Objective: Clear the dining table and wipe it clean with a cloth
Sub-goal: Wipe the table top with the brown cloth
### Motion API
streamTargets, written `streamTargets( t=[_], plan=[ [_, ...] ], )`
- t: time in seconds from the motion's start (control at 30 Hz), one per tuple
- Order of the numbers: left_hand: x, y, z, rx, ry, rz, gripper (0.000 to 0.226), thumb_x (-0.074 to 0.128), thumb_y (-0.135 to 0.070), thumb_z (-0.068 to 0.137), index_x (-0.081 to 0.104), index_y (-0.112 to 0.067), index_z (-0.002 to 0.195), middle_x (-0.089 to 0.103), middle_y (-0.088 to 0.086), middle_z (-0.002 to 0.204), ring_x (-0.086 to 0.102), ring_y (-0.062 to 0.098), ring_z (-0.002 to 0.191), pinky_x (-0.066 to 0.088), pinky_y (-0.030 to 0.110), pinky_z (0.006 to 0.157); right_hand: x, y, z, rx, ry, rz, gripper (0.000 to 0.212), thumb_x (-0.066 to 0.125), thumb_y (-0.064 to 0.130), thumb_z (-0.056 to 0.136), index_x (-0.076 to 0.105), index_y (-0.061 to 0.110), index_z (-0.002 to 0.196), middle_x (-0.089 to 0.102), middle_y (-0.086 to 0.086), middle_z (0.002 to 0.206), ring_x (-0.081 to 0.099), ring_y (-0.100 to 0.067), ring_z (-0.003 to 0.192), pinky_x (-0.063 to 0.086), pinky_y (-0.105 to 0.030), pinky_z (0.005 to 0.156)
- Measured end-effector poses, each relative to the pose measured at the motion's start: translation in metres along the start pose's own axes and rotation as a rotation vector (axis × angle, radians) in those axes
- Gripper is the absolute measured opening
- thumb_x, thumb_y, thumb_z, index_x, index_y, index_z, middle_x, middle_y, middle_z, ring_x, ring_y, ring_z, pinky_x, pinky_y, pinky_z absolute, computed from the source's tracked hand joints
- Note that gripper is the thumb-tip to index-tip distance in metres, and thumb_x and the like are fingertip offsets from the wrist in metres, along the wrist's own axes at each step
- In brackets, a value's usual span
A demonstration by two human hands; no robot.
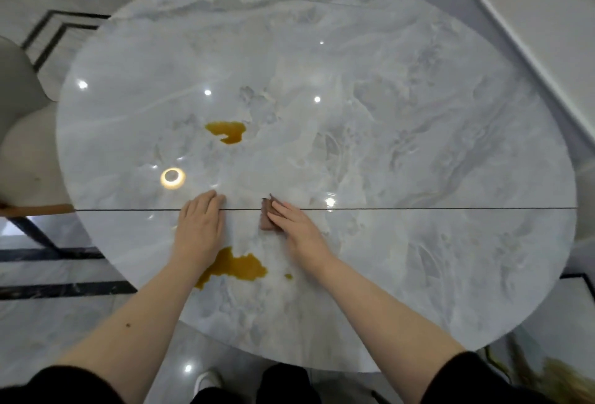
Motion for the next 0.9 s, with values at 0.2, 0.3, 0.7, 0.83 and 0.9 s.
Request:
streamTargets(
  t=[0.2, 0.3, 0.7, 0.83, 0.9],
  plan=[
    [-0.007, 0.031, -0.002, 0.012, 0.063, -0.06, 0.053, 0.022, -0.031, 0.094, 0.054, -0.004, 0.126, 0.052, 0.018, 0.133, 0.049, 0.036, 0.121, 0.036, 0.046, 0.102, -0.021, -0.021, -0.02, 0.139, -0.14, -0.228, 0.044, 0.041, 0.002, 0.081, 0.063, 0.002, 0.119, 0.054, -0.019, 0.133, 0.052, -0.034, 0.123, 0.032, -0.033, 0.109],
    [-0.005, 0.054, -0.006, 0.064, 0.121, -0.053, 0.056, 0.019, -0.033, 0.094, 0.05, -0.005, 0.132, 0.046, 0.017, 0.14, 0.043, 0.035, 0.129, 0.031, 0.046, 0.109, -0.016, -0.006, -0.039, 0.209, -0.201, -0.286, 0.052, 0.032, 0.01, 0.082, 0.057, 0.001, 0.126, 0.048, -0.018, 0.139, 0.036, -0.027, 0.134, 0.013, -0.02, 0.115],
    [-0.005, 0.063, -0.02, 0.202, 0.111, -0.116, 0.057, 0.023, -0.025, 0.09, 0.035, -0.009, 0.143, 0.032, 0.013, 0.151, 0.024, 0.028, 0.142, 0.005, 0.038, 0.118, 0.053, 0.074, -0.041, 0.371, -0.313, -0.313, 0.045, 0.037, 0.006, 0.088, 0.054, 0.0, 0.129, 0.048, -0.013, 0.141, 0.034, -0.02, 0.134, 0.013, -0.017, 0.116],
    [-0.006, 0.064, -0.02, 0.219, 0.087, -0.15, 0.051, 0.032, -0.018, 0.093, 0.037, -0.008, 0.142, 0.033, 0.014, 0.15, 0.026, 0.028, 0.141, 0.011, 0.041, 0.119, 0.074, 0.088, -0.018, 0.239, -0.222, -0.278, 0.043, 0.037, 0.006, 0.088, 0.059, -0.001, 0.123, 0.051, -0.018, 0.136, 0.042, -0.027, 0.131, 0.023, -0.03, 0.116],
    [-0.006, 0.063, -0.02, 0.225, 0.087, -0.161, 0.049, 0.036, -0.014, 0.094, 0.036, -0.007, 0.142, 0.032, 0.014, 0.151, 0.024, 0.027, 0.142, 0.01, 0.041, 0.119, 0.084, 0.093, -0.017, 0.252, -0.192, -0.263, 0.044, 0.035, 0.01, 0.089, 0.059, 0.004, 0.126, 0.05, -0.013, 0.139, 0.042, -0.026, 0.133, 0.021, -0.034, 0.116]
  ],
)
Point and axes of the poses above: each hand's wrist, its own z-axis towards the middle knuckle, its own x-axis out of the palm, y = z × x, the point moved 8 cm from there along z, towards the middle knuckle
